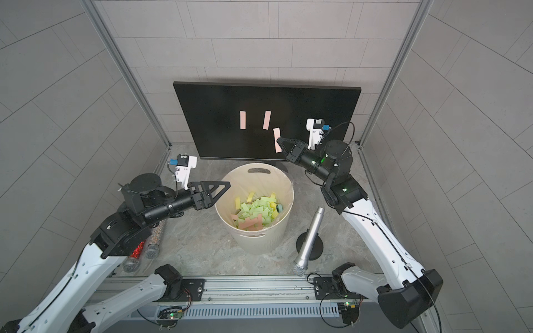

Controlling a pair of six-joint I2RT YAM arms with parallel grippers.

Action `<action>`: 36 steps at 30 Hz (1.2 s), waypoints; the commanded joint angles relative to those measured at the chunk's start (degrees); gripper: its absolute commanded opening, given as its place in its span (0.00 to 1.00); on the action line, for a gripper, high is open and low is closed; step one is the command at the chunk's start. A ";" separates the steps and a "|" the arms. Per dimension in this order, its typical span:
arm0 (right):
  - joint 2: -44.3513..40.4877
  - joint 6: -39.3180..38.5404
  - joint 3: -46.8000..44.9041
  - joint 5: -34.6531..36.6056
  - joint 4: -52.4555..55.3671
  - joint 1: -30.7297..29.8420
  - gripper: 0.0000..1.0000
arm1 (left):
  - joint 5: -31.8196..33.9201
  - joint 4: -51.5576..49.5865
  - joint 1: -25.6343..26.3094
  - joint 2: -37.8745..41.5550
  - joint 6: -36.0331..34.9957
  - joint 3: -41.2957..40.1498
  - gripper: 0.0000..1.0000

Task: Remove the sticky note from the monitor
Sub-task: Place the sticky note in the trash bin.

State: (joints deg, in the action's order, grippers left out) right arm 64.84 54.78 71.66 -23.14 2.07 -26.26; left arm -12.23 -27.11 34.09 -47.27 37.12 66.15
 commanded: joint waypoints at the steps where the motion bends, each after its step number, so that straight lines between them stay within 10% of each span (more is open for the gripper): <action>1: -2.40 -5.48 -0.72 3.97 4.41 -4.38 0.00 | 0.79 -1.16 -0.40 0.40 0.73 0.52 1.00; 16: -2.43 -11.82 -3.64 12.80 15.10 -19.24 0.00 | 2.16 -2.50 -0.54 1.98 1.20 0.73 1.00; 36: 1.04 -13.43 -0.48 14.81 21.70 -21.38 0.19 | 2.11 -0.63 -0.80 -0.33 1.90 2.23 1.00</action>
State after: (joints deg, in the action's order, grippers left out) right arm 66.15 42.48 69.47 -9.47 22.65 -47.29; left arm -10.20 -28.75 33.74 -47.35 39.09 66.63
